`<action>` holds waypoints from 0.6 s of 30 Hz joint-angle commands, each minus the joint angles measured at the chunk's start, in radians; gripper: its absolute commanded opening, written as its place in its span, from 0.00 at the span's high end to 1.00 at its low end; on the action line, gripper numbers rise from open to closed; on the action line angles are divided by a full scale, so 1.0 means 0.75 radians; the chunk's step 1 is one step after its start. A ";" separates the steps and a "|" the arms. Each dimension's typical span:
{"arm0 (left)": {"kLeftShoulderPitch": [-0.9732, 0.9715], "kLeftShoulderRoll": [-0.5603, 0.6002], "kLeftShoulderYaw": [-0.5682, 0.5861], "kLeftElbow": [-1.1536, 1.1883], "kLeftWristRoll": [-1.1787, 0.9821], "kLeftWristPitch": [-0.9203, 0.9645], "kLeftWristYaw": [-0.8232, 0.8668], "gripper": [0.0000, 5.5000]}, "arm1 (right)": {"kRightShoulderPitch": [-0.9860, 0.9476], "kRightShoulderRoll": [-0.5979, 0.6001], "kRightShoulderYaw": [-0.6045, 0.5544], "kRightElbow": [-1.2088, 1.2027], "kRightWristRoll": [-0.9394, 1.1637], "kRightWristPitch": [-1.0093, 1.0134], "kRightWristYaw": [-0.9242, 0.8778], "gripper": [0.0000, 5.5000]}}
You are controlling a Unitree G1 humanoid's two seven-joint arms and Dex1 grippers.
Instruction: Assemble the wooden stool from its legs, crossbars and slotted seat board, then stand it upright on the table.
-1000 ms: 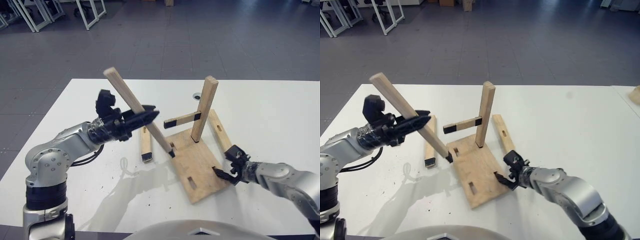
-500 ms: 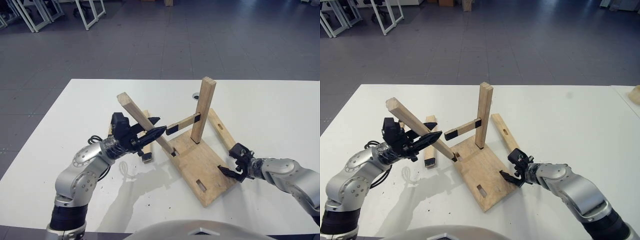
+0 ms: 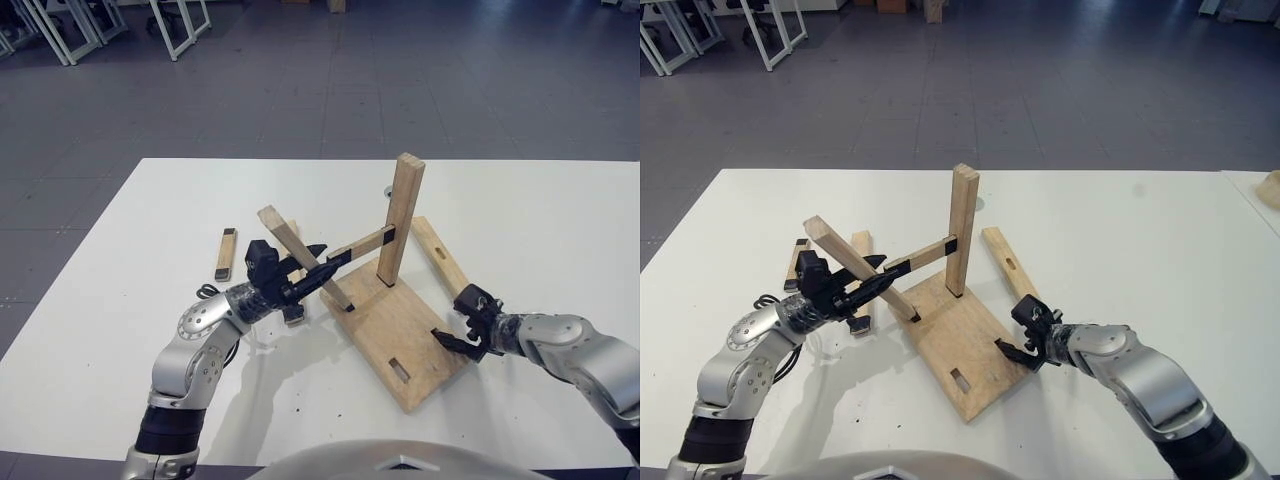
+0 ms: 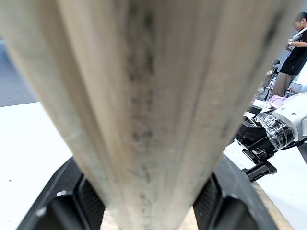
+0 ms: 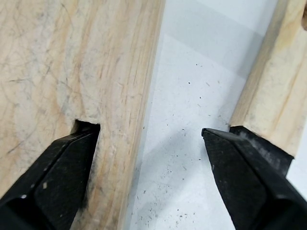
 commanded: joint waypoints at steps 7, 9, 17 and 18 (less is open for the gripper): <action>-0.049 0.041 -0.023 0.080 0.087 -0.023 -0.019 0.63 | 0.006 0.044 0.015 0.012 -0.053 0.015 -0.002 0.29; -0.066 0.043 -0.033 0.093 0.098 -0.014 -0.016 0.63 | 0.010 0.049 0.013 0.008 -0.059 0.015 -0.001 0.29; -0.124 0.072 -0.074 0.165 0.149 -0.006 -0.033 0.63 | 0.012 0.075 0.016 0.004 -0.077 0.019 -0.005 0.29; -0.124 0.077 -0.081 0.168 0.154 -0.002 -0.034 0.63 | 0.011 0.079 0.017 0.003 -0.080 0.020 -0.006 0.29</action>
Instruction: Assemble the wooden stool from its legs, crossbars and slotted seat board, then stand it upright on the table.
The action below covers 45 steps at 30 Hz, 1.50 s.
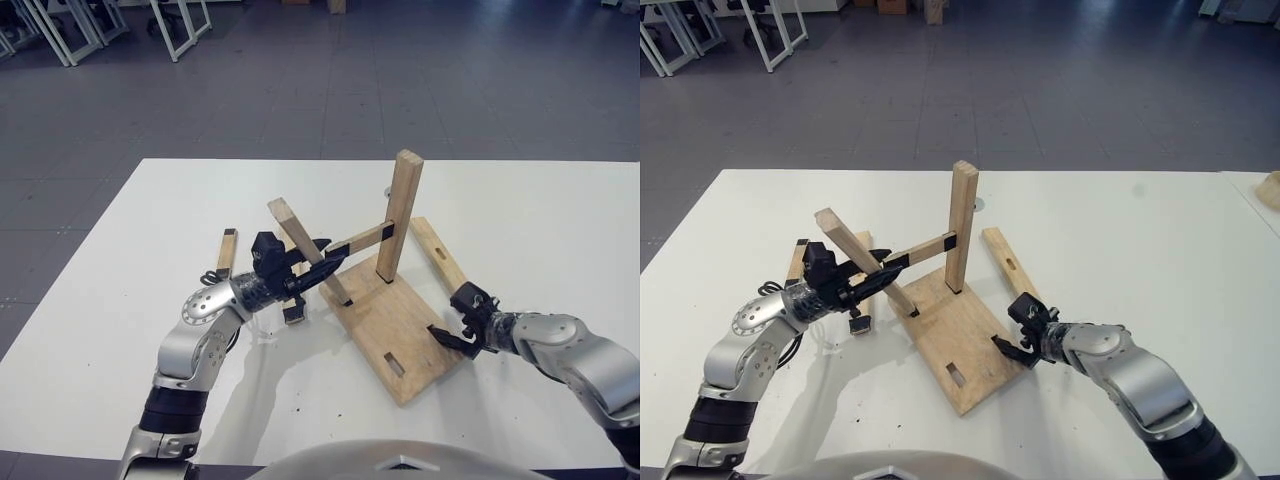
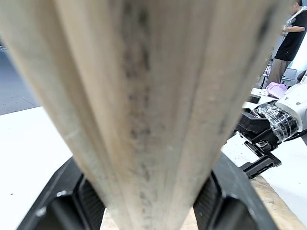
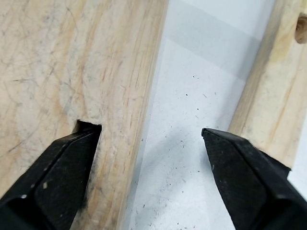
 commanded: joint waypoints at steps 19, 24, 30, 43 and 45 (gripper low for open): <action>-0.068 0.155 -0.199 0.227 0.175 0.209 -0.006 0.63 | -0.001 0.060 -0.014 -0.037 -0.024 0.006 0.026 0.29; -0.039 0.180 -0.229 0.243 0.199 0.164 -0.003 0.63 | -0.063 0.128 -0.167 -0.012 0.037 0.028 0.027 0.35; -0.039 0.176 -0.230 0.249 0.179 0.154 0.018 0.63 | -0.127 0.155 -0.292 -0.008 0.086 0.059 0.033 0.59; -0.111 0.176 -0.231 0.302 0.171 0.159 -0.010 0.63 | -0.517 0.752 -0.256 -0.040 0.288 0.176 -0.313 0.92; -0.125 0.176 -0.233 0.313 0.173 0.157 -0.018 0.63 | -0.535 0.785 -0.182 0.030 0.204 0.093 -0.359 0.92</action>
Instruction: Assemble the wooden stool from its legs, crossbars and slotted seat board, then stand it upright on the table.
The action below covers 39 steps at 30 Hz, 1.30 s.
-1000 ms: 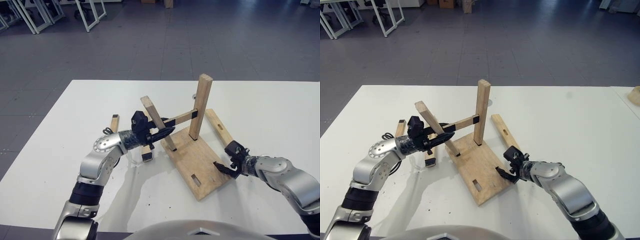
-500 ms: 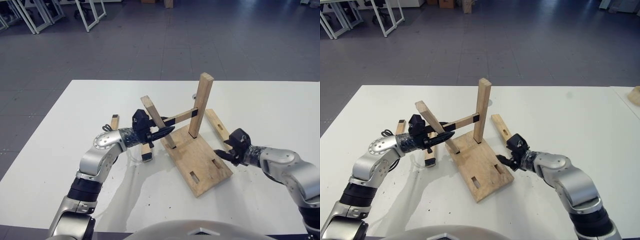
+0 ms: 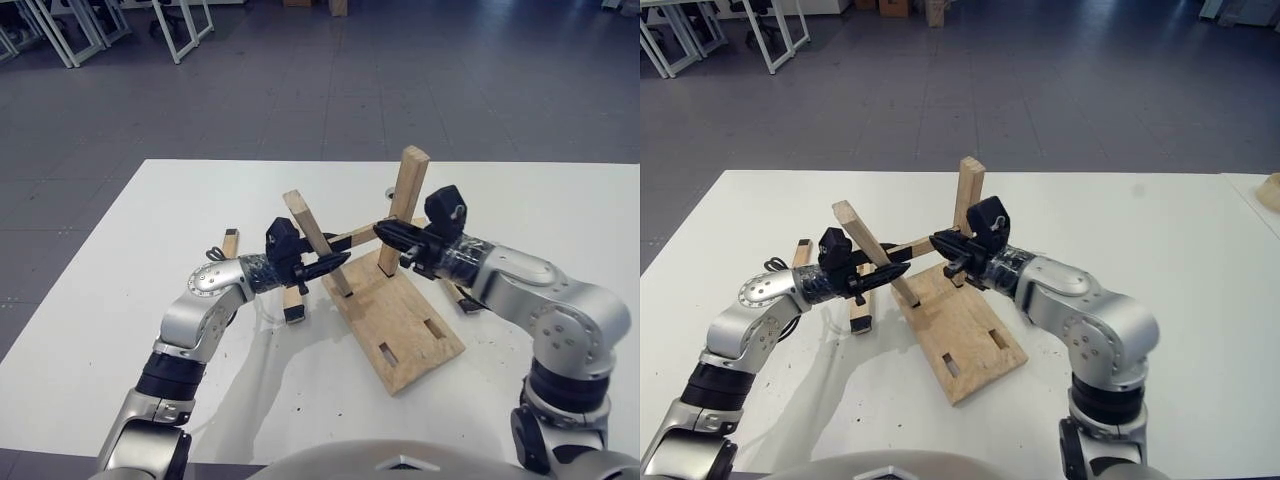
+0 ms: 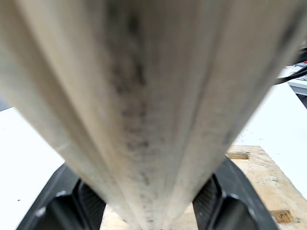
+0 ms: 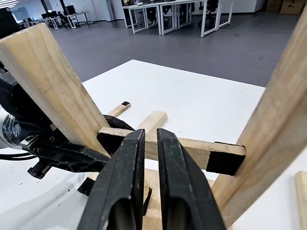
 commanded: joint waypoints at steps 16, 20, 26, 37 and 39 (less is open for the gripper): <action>0.067 0.049 -0.098 0.140 0.143 0.123 0.001 0.63 | 0.082 0.186 0.404 0.378 -0.475 -0.200 -0.263 0.92; 0.052 0.050 -0.117 0.154 0.140 0.157 -0.010 0.63 | 0.069 0.264 0.393 0.326 -0.432 -0.241 -0.229 0.92; -0.065 0.056 -0.208 0.228 0.138 0.341 -0.055 0.63 | 0.027 0.332 0.310 0.289 -0.393 -0.293 -0.199 0.92; -0.051 0.096 -0.290 0.266 0.227 0.287 -0.018 0.63 | 0.242 0.167 -0.203 -0.146 0.250 0.107 0.083 0.92; -0.036 0.099 -0.278 0.265 0.219 0.282 -0.001 0.63 | 0.315 -0.071 -0.351 -0.160 0.391 0.207 0.238 0.92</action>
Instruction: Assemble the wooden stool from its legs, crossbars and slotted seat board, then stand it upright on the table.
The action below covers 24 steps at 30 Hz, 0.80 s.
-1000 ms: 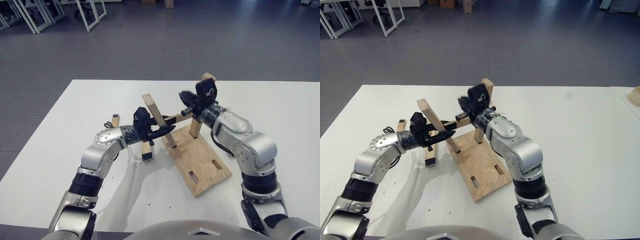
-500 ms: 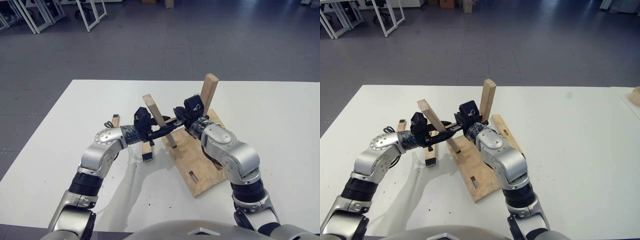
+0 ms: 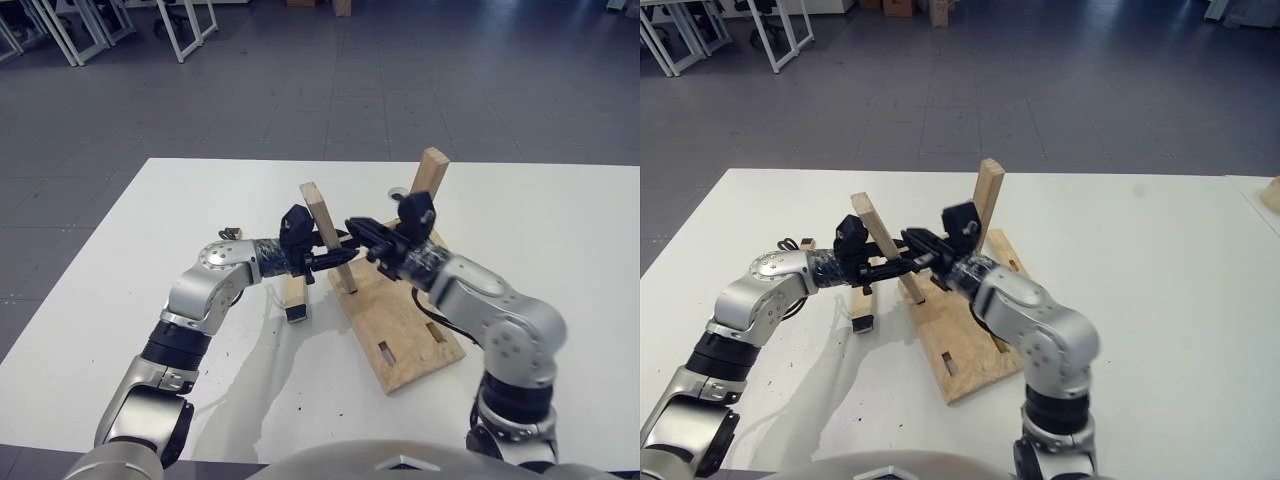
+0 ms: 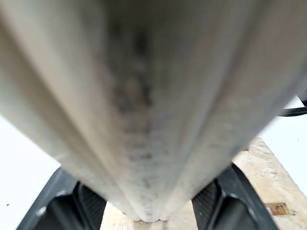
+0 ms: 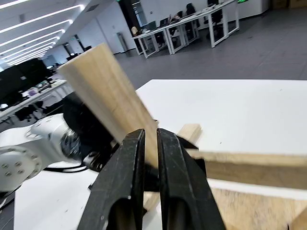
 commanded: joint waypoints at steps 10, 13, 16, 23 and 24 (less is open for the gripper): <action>0.151 0.074 -0.147 0.142 0.195 0.149 0.035 0.63 | -0.264 -0.452 -0.135 0.748 -0.545 -0.351 -0.347 0.92; 0.145 0.073 -0.155 0.141 0.196 0.147 0.027 0.63 | -0.355 -0.242 0.075 0.690 -0.492 -0.423 -0.244 0.92; 0.137 0.077 -0.160 0.142 0.196 0.149 0.015 0.63 | -0.303 -0.097 0.357 0.332 -0.191 -0.353 0.063 0.92; 0.104 0.080 -0.173 0.176 0.198 0.085 -0.044 0.63 | -0.212 -0.164 0.392 0.239 -0.242 -0.255 0.111 0.92; 0.096 0.076 -0.154 0.189 0.168 0.055 -0.092 0.63 | -0.199 -0.204 0.355 0.254 -0.268 -0.251 0.102 0.92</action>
